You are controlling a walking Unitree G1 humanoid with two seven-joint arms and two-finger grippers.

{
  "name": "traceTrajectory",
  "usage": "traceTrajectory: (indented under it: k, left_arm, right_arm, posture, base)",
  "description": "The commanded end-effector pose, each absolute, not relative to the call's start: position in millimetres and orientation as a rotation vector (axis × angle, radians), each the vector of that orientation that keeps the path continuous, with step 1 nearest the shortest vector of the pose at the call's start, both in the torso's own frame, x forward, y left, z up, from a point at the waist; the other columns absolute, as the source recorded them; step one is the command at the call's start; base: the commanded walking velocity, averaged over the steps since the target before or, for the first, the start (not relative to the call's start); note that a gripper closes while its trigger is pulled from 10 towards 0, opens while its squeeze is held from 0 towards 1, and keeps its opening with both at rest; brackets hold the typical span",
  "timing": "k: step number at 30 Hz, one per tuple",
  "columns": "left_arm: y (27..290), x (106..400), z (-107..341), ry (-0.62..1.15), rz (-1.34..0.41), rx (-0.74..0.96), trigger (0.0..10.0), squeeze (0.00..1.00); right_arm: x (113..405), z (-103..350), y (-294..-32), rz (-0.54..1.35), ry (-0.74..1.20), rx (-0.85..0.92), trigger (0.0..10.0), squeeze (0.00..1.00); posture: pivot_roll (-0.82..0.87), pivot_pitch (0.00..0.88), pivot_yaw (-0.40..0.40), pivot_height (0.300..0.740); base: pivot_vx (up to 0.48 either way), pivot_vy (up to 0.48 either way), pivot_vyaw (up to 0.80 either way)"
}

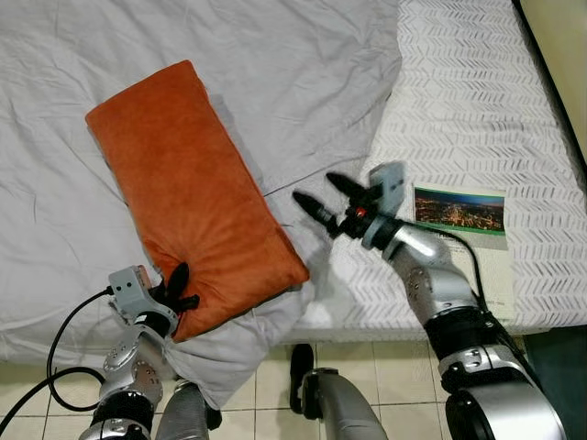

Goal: Clean up the room

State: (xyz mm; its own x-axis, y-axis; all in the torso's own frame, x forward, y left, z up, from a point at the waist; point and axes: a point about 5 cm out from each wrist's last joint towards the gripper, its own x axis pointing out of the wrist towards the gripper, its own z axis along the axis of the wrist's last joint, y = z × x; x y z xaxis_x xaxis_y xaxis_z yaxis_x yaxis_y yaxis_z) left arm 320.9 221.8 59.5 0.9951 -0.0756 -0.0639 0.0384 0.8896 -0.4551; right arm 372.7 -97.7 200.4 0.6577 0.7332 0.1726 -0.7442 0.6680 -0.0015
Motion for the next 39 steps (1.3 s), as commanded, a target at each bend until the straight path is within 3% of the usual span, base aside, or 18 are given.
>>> traceTrajectory:
  k: [1,4,7,8,10,14,26,30,34,36,39]
  left_arm:
    - [212.8,284.5,6.9,0.329,-0.045,-0.487,0.0,0.00]
    - [211.6,282.1,5.1,0.333,-0.054,-0.484,0.0,0.00]
    - [207.9,280.8,4.3,0.332,-0.072,-0.483,0.0,0.00]
    - [207.9,280.8,4.3,0.332,-0.072,-0.483,0.0,0.00]
    - [201.1,280.3,4.8,0.328,-0.104,-0.480,0.0,0.00]
    - [196.5,280.3,7.5,0.314,-0.130,-0.476,0.0,0.00]
    - [198.5,279.9,17.0,0.270,-0.150,-0.464,0.0,0.00]
    - [199.3,277.9,20.0,0.266,-0.158,-0.452,0.0,0.00]
    - [200.8,274.3,21.3,0.266,-0.160,-0.451,0.0,0.00]
    - [201.0,273.5,21.0,0.268,-0.160,-0.450,0.0,0.00]
    - [200.6,271.2,19.4,0.273,-0.159,-0.455,0.0,0.00]
  right_arm:
    - [372.4,206.5,-91.8,0.851,-0.194,0.069,10.0,0.00]
    - [371.7,206.8,-80.7,0.855,-0.197,0.177,10.0,0.00]
    - [365.1,174.9,-53.5,0.894,-0.101,0.246,10.0,0.00]
    - [365.1,174.9,-53.5,0.894,-0.101,0.246,10.0,0.00]
    - [350.4,129.6,-23.5,0.921,0.065,0.240,10.0,0.00]
    - [336.7,99.6,-11.7,0.904,0.181,0.177,10.0,0.00]
    - [327.7,69.8,-15.4,0.790,0.291,0.037,10.0,0.00]
    - [337.5,61.6,-42.8,0.533,0.336,-0.012,10.0,0.00]
    - [341.9,60.7,-58.0,0.427,0.319,-0.110,10.0,0.00]
    - [342.0,60.5,-58.7,0.418,0.318,-0.113,10.0,0.00]
    - [339.4,54.0,-60.9,0.363,0.382,0.030,10.0,0.00]
  posture:
    - [0.03,0.562,-0.193,0.740]
    - [0.03,0.560,-0.194,0.740]
    - [0.04,0.561,-0.196,0.740]
    - [0.04,0.561,-0.196,0.740]
    - [0.06,0.568,-0.191,0.740]
    - [0.08,0.576,-0.191,0.740]
    - [0.10,0.584,-0.192,0.740]
    - [0.11,0.586,-0.189,0.740]
    - [0.11,0.592,-0.186,0.740]
    - [0.11,0.591,-0.186,0.740]
    - [0.10,0.585,-0.186,0.740]
  base:
    - [0.000,0.000,0.00]
    - [0.000,0.000,0.00]
    - [0.000,0.000,0.00]
    - [0.000,0.000,0.00]
    - [0.000,0.000,0.00]
    - [0.000,0.000,0.00]
    - [0.000,0.000,0.00]
    - [0.000,0.000,0.00]
    - [0.000,0.000,0.00]
    - [0.000,0.000,0.00]
    - [0.000,0.000,0.00]
